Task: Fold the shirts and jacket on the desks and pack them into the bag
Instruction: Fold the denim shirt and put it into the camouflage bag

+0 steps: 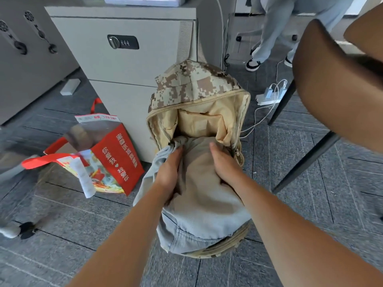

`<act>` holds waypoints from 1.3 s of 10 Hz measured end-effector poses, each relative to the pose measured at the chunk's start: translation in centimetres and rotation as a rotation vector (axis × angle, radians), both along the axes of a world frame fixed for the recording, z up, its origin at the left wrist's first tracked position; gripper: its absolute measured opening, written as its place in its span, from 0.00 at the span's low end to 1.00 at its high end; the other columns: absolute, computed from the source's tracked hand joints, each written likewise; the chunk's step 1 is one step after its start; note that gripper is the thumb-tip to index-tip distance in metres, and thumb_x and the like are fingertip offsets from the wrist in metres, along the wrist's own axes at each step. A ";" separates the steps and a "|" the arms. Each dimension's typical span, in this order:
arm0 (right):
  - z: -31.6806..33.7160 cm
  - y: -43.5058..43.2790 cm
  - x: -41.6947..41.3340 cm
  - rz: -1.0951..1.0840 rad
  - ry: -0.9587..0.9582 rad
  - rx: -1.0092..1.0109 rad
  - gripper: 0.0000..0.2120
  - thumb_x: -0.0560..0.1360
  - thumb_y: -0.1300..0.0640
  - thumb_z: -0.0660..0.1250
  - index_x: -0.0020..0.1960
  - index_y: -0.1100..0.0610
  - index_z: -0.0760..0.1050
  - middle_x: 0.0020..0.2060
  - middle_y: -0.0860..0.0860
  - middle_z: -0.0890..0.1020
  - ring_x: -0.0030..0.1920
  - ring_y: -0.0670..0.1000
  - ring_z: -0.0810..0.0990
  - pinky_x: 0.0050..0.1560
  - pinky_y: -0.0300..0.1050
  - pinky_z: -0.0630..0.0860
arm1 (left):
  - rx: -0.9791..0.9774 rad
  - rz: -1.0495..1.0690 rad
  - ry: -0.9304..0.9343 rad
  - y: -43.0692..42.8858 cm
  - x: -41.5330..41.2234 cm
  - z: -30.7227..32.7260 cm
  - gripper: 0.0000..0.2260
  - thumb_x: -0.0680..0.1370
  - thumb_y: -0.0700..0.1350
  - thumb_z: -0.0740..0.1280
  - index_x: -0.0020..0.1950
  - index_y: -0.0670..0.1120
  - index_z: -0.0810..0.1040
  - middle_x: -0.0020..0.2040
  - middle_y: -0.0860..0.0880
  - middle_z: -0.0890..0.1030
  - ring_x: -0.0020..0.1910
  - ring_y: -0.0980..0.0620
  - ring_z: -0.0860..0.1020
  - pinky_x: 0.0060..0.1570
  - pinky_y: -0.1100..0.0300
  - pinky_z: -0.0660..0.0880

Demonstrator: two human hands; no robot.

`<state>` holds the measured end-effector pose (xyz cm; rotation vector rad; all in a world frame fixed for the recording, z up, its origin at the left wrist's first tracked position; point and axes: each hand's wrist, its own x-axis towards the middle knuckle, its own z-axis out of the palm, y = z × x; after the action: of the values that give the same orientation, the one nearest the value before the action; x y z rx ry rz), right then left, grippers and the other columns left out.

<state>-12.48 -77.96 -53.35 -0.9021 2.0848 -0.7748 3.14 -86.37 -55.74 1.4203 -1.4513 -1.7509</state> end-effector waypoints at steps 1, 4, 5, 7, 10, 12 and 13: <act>0.6 0.1 -0.3 -0.103 -0.097 0.009 0.34 0.81 0.32 0.46 0.79 0.51 0.61 0.77 0.55 0.66 0.76 0.57 0.64 0.76 0.53 0.59 | 0.051 -0.070 0.010 1.3 -0.3 3.5 0.22 0.79 0.62 0.64 0.67 0.51 0.78 0.63 0.50 0.82 0.61 0.52 0.80 0.63 0.52 0.76; 6.3 4.8 1.1 0.003 0.091 -0.155 0.25 0.85 0.43 0.46 0.73 0.52 0.71 0.72 0.51 0.73 0.71 0.52 0.70 0.60 0.41 0.63 | -0.441 -0.127 -0.371 2.8 3.7 8.0 0.20 0.80 0.56 0.58 0.70 0.57 0.74 0.73 0.51 0.69 0.61 0.54 0.75 0.62 0.62 0.73; 6.6 5.9 3.2 0.104 0.112 -0.157 0.25 0.86 0.46 0.45 0.76 0.53 0.67 0.74 0.49 0.70 0.74 0.47 0.66 0.64 0.35 0.59 | -0.246 -0.270 -0.367 3.4 3.5 7.8 0.22 0.84 0.50 0.58 0.78 0.57 0.64 0.65 0.47 0.74 0.36 0.62 0.71 0.29 0.81 0.67; 5.3 6.4 2.6 0.038 -0.032 -0.110 0.23 0.87 0.51 0.45 0.80 0.56 0.57 0.79 0.54 0.61 0.79 0.53 0.58 0.78 0.48 0.53 | -0.183 -0.326 -0.335 5.4 2.0 6.2 0.26 0.79 0.59 0.61 0.77 0.62 0.61 0.61 0.56 0.68 0.54 0.57 0.70 0.55 0.72 0.69; 4.3 7.6 2.5 -0.152 -0.168 -0.241 0.26 0.85 0.42 0.48 0.80 0.52 0.61 0.77 0.50 0.64 0.77 0.51 0.60 0.63 0.36 0.55 | 0.195 0.144 -0.083 5.2 2.8 3.5 0.24 0.71 0.58 0.68 0.62 0.46 0.80 0.56 0.46 0.83 0.56 0.43 0.80 0.64 0.45 0.74; 4.3 10.2 2.2 0.039 0.248 -0.226 0.26 0.85 0.45 0.43 0.54 0.55 0.77 0.47 0.51 0.80 0.42 0.40 0.73 0.44 0.35 0.68 | -0.131 -0.085 -0.347 6.6 4.3 8.5 0.16 0.81 0.51 0.62 0.66 0.50 0.79 0.58 0.48 0.82 0.48 0.49 0.80 0.50 0.57 0.77; 3.5 12.6 1.3 -0.118 0.457 -0.214 0.27 0.84 0.40 0.41 0.36 0.52 0.68 0.32 0.44 0.68 0.32 0.45 0.65 0.38 0.39 0.62 | -0.243 -0.319 -0.497 9.9 4.9 11.0 0.13 0.83 0.48 0.60 0.64 0.50 0.78 0.49 0.49 0.82 0.39 0.52 0.79 0.36 0.60 0.76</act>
<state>-11.20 -65.38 -49.89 -1.1670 2.5036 -0.9346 8.00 -76.44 -44.77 1.6296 -2.1712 -1.3719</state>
